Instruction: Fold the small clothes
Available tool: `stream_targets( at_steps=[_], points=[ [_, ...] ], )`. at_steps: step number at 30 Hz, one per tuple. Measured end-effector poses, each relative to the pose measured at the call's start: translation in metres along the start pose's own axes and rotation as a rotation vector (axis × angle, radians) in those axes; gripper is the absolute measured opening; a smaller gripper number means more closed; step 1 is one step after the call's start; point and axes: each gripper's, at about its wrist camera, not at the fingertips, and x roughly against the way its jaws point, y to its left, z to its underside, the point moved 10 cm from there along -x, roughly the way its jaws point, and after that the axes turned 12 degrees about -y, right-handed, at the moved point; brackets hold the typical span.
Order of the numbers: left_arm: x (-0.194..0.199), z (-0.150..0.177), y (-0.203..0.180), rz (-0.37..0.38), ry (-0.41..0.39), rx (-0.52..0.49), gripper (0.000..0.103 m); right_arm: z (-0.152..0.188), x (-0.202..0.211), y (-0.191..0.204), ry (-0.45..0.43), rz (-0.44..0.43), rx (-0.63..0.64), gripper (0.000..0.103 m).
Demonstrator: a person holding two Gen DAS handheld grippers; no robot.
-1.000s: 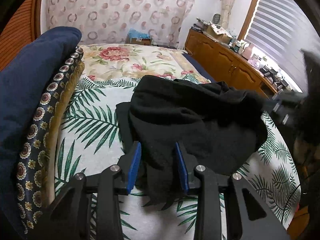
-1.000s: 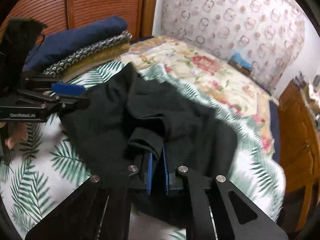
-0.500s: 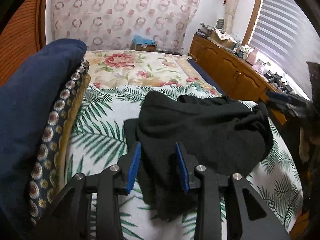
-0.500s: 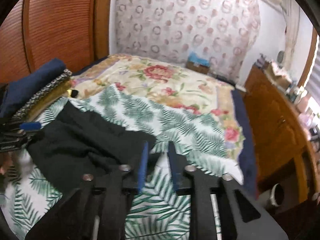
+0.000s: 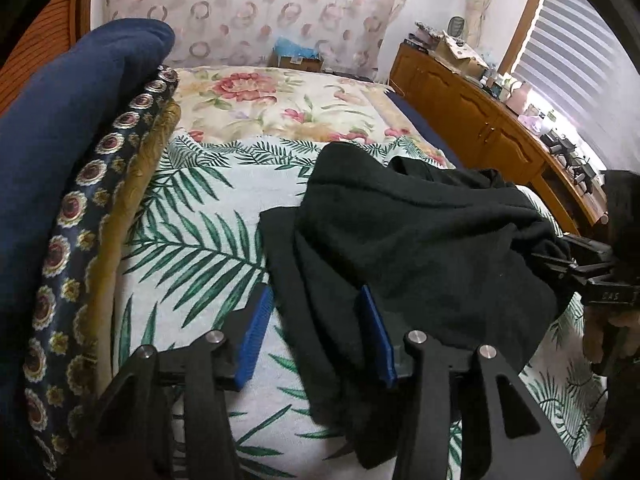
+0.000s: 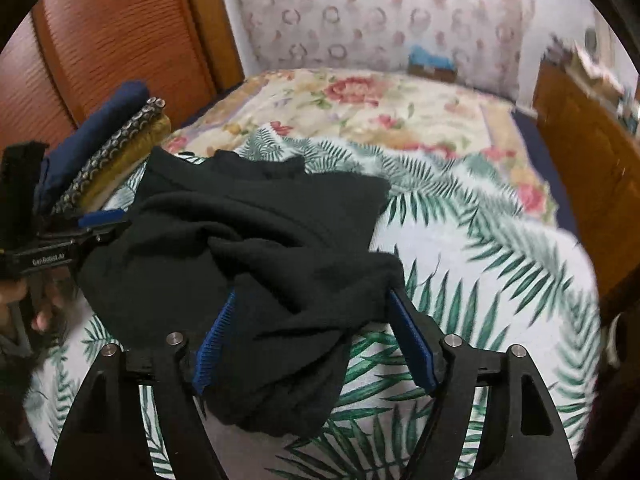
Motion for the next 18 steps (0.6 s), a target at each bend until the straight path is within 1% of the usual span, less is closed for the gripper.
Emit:
stream_targets(
  at_steps=[2, 3, 4, 5, 6, 7, 8, 9, 10, 11, 12, 13, 14, 16, 18],
  points=[
    [-0.004, -0.003, -0.003, 0.017, 0.014, 0.016, 0.045, 0.003, -0.005, -0.001, 0.012, -0.037, -0.042, 0.078],
    [-0.005, -0.004, -0.006, 0.037, 0.019, 0.028, 0.045, 0.002, -0.006, 0.001, 0.007, -0.057, -0.060, 0.079],
    [-0.006, -0.005, -0.007, 0.050, 0.020, 0.038, 0.042, 0.000, -0.008, 0.002, -0.003, -0.068, -0.070, 0.080],
    [-0.006, -0.006, -0.009, 0.061, 0.021, 0.046, 0.041, 0.000, -0.008, 0.003, -0.005, -0.073, -0.069, 0.077],
    [-0.006, -0.007, -0.013, 0.080, 0.020, 0.042, 0.032, -0.001, -0.008, 0.005, -0.011, -0.080, -0.069, 0.066],
    [-0.006, -0.006, -0.016, 0.098, 0.022, 0.038, 0.021, -0.001, -0.009, 0.009, -0.013, -0.108, -0.080, 0.064],
    [-0.006, -0.007, -0.018, 0.108, 0.019, 0.034, 0.016, -0.001, -0.010, 0.012, -0.015, -0.117, -0.079, 0.056],
    [-0.002, -0.007, -0.019, 0.113, 0.010, 0.025, 0.009, -0.002, -0.010, 0.015, -0.020, -0.125, -0.065, 0.044],
    [0.001, -0.009, -0.020, 0.119, 0.001, 0.018, 0.006, -0.001, -0.011, 0.018, -0.018, -0.149, -0.065, 0.037],
    [0.007, -0.014, -0.023, 0.143, -0.021, 0.022, 0.006, -0.001, -0.011, 0.022, -0.018, -0.186, -0.080, 0.030],
    [0.019, -0.020, -0.027, 0.169, -0.052, 0.031, 0.006, 0.000, -0.010, 0.024, -0.021, -0.206, -0.087, 0.026],
    [0.027, -0.024, -0.027, 0.165, -0.074, 0.027, 0.005, -0.001, -0.009, 0.025, -0.028, -0.211, -0.078, 0.025],
    [0.042, -0.032, -0.031, 0.173, -0.114, 0.021, 0.005, -0.003, -0.006, 0.027, -0.043, -0.211, -0.065, 0.023],
    [0.066, -0.042, -0.034, 0.178, -0.168, 0.017, 0.005, -0.013, 0.005, 0.032, -0.092, -0.204, -0.037, 0.022],
    [0.097, -0.057, -0.032, 0.173, -0.249, 0.024, 0.005, -0.025, 0.019, 0.042, -0.142, -0.194, 0.009, 0.022]
  ],
)
